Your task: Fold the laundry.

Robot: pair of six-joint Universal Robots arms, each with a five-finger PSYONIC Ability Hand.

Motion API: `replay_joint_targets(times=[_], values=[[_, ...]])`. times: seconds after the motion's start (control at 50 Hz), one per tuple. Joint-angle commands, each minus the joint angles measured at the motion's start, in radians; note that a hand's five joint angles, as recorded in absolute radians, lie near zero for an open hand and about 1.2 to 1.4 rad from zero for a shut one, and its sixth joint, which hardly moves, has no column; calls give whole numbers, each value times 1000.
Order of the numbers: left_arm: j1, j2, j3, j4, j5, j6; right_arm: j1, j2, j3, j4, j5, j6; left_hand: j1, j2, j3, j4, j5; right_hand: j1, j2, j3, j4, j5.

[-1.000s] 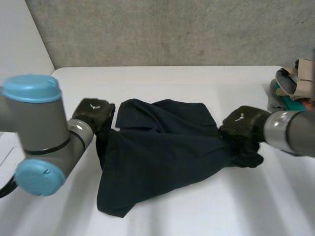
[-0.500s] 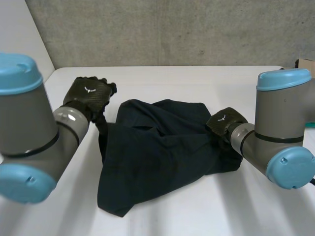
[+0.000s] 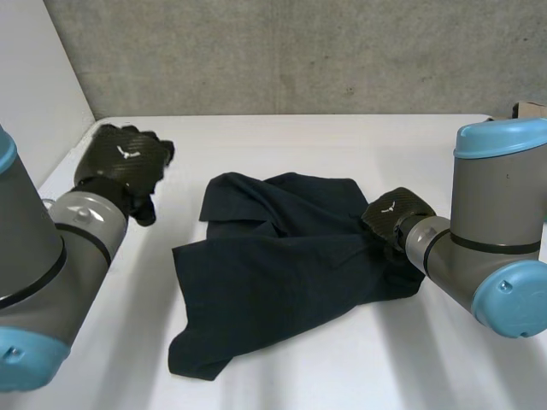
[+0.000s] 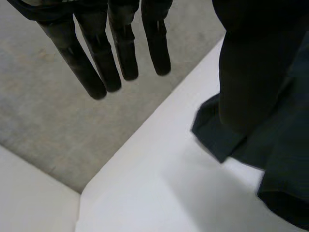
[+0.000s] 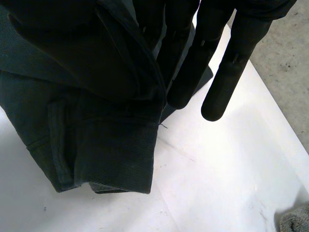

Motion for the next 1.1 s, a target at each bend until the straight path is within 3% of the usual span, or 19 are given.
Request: replay_joint_targets(times=[0.02, 0.16, 0.54, 0.58, 0.62, 0.68, 0.82, 0.98, 1.1], values=[[-74, 26, -59, -89, 95, -85, 1, -1, 1, 0, 1, -2, 172, 186, 184, 182, 181, 310, 228, 207, 202, 194], [-101, -147, -56, -121, 104, -159, -1, -7, 1, 1, -4, 3, 64, 78, 75, 74, 73, 310, 228, 207, 202, 194], [-100, -471, 102, -6, 37, -11, -5, -15, 18, -4, -5, 8, 5, 19, 16, 15, 14, 310, 228, 207, 202, 194], [-104, -486, 118, 6, 30, 1, -4, -13, 16, -8, -5, 8, 81, 95, 92, 91, 90, 310, 228, 207, 202, 194], [-107, -502, 133, 26, 27, 16, -2, -10, 15, -17, -5, 8, 303, 317, 315, 314, 312, 310, 228, 207, 202, 194], [-102, -520, 159, 53, 18, 42, 1, 1, 6, -28, -5, 4, 842, 856, 853, 852, 851, 310, 228, 207, 202, 194], [-62, -491, 282, 110, -22, 82, 16, 39, -80, -82, -2, -6, 844, 858, 856, 854, 853, 310, 228, 207, 202, 194], [30, -414, 680, 158, -13, 85, 24, 67, -387, -331, 25, 47, 844, 858, 856, 854, 853, 310, 228, 207, 202, 194], [88, -372, 986, 222, -31, -20, 21, 42, -522, -690, 53, 144, 844, 858, 856, 854, 853, 310, 228, 207, 202, 194]])
